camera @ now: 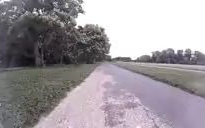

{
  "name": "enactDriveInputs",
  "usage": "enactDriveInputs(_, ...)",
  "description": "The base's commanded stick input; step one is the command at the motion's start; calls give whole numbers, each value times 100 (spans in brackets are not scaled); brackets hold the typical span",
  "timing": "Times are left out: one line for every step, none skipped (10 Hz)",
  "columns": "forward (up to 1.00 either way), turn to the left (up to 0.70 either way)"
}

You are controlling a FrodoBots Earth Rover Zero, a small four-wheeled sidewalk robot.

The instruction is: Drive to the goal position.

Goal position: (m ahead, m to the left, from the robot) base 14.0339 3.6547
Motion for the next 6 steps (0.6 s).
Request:
enactDriveInputs(70, -1)
enactDriveInputs(70, -1)
enactDriveInputs(70, -1)
enactDriveInputs(70, -1)
enactDriveInputs(70, -1)
enactDriveInputs(70, -1)
